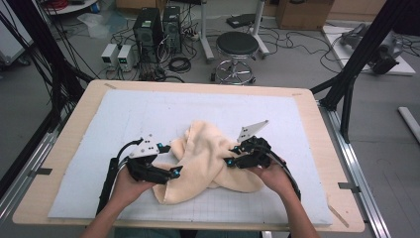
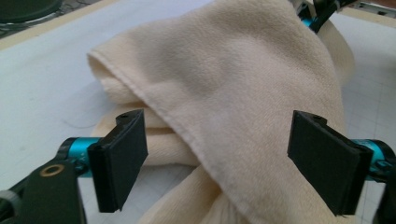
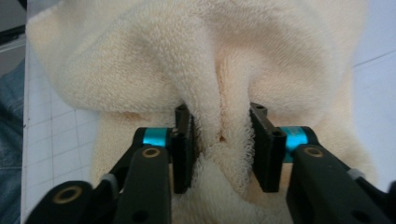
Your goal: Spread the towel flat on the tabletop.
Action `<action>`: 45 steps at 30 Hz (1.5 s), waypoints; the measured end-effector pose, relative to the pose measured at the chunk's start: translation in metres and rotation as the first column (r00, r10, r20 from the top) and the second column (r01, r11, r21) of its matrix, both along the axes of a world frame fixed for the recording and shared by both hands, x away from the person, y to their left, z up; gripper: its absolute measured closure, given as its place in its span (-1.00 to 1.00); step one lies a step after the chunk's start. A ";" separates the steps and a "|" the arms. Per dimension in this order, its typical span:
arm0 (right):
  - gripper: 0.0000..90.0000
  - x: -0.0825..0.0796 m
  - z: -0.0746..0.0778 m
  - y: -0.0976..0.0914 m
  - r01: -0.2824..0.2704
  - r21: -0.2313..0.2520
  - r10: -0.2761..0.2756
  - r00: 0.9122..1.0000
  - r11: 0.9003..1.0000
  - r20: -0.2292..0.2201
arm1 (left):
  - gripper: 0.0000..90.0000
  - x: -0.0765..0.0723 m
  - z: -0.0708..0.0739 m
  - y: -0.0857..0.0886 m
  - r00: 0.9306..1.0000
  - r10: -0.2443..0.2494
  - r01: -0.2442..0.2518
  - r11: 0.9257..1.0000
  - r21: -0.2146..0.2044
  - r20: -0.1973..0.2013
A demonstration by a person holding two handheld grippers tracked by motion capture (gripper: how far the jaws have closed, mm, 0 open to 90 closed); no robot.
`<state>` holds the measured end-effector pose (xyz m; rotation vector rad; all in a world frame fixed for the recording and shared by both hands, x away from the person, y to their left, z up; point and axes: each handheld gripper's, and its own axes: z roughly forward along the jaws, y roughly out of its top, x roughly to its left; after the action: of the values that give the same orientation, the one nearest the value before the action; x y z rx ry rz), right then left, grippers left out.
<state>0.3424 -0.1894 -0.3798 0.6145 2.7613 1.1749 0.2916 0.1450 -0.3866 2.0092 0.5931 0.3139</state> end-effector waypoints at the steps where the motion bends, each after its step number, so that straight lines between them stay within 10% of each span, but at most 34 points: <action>1: 0.26 -0.001 0.003 -0.004 0.019 0.014 -0.019 1.000 1.000 0.000 | -0.46 0.001 -0.001 -0.004 1.000 -0.011 0.011 1.000 0.004 -0.002; 9: -0.01 -0.024 0.012 -0.037 0.060 0.041 -0.062 0.997 0.997 0.048 | -0.08 0.012 -0.008 -0.028 0.996 -0.087 0.089 0.994 0.065 -0.027; 20: -0.12 -0.040 -0.030 -0.056 0.021 0.009 -0.021 0.999 1.000 -0.048 | 0.74 0.020 -0.016 -0.033 0.990 -0.117 0.126 0.984 0.124 -0.078; 33: -0.08 -0.037 -0.026 -0.068 0.033 0.079 -0.030 0.999 0.996 -0.035 | 0.81 0.010 -0.007 0.011 0.997 -0.032 0.039 0.994 0.102 -0.067; 39: -0.06 -0.038 -0.034 -0.045 -0.007 0.003 0.007 1.000 1.000 -0.022 | 0.63 0.011 -0.014 0.027 0.993 -0.026 0.032 0.998 0.059 -0.112; 45: 0.63 -0.032 -0.045 -0.023 -0.045 -0.087 0.044 0.999 0.995 -0.018 | 0.82 0.014 -0.016 0.022 0.991 -0.048 0.058 0.995 0.084 -0.121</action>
<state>0.3109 -0.2128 -0.4252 0.5581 2.8361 1.0550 0.3056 0.1672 -0.4022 2.1352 0.6078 0.1916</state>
